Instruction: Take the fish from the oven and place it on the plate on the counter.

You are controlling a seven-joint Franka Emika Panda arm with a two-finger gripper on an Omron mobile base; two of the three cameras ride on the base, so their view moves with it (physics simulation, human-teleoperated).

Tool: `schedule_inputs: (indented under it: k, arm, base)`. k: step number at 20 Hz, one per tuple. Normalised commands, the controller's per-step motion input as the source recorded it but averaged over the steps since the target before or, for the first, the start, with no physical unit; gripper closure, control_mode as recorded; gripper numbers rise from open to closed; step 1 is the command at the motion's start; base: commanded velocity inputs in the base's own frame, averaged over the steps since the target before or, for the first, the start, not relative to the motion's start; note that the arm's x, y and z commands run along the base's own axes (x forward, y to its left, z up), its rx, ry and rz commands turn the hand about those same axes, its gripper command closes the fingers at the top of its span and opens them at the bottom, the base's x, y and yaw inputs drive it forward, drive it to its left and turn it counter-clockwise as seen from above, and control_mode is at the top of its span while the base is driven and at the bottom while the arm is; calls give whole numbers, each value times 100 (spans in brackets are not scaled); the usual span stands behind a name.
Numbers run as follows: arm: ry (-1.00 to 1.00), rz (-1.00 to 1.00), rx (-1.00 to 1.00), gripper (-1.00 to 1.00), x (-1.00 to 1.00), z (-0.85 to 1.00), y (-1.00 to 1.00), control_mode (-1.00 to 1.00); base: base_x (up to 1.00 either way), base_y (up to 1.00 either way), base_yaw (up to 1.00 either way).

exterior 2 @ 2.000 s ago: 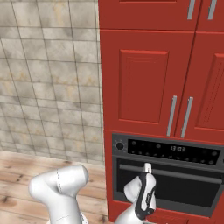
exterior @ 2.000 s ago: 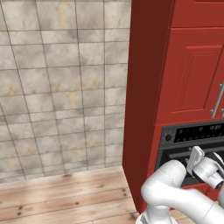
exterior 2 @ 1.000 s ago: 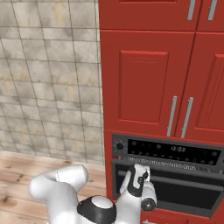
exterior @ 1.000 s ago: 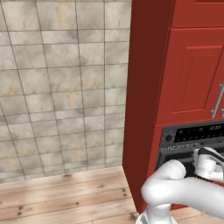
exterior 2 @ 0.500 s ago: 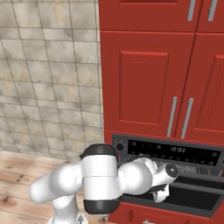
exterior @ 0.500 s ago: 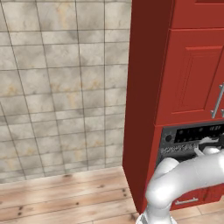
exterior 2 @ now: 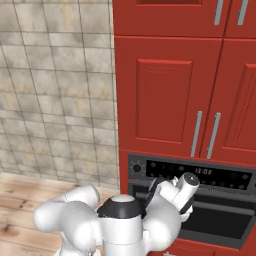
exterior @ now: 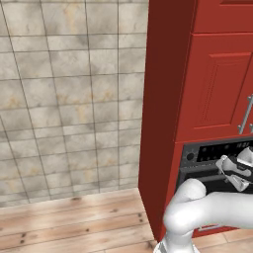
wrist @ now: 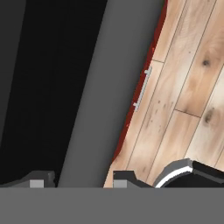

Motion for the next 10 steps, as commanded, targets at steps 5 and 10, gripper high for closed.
schedule_inputs:
  k: [5,10]
  arm:
    - [8,0,0,100,-100,-100,-89,-100]
    - [10,0,0,100,-100,-100,-89,-100]
  base:
    - [0,0,0]
    - [0,0,0]
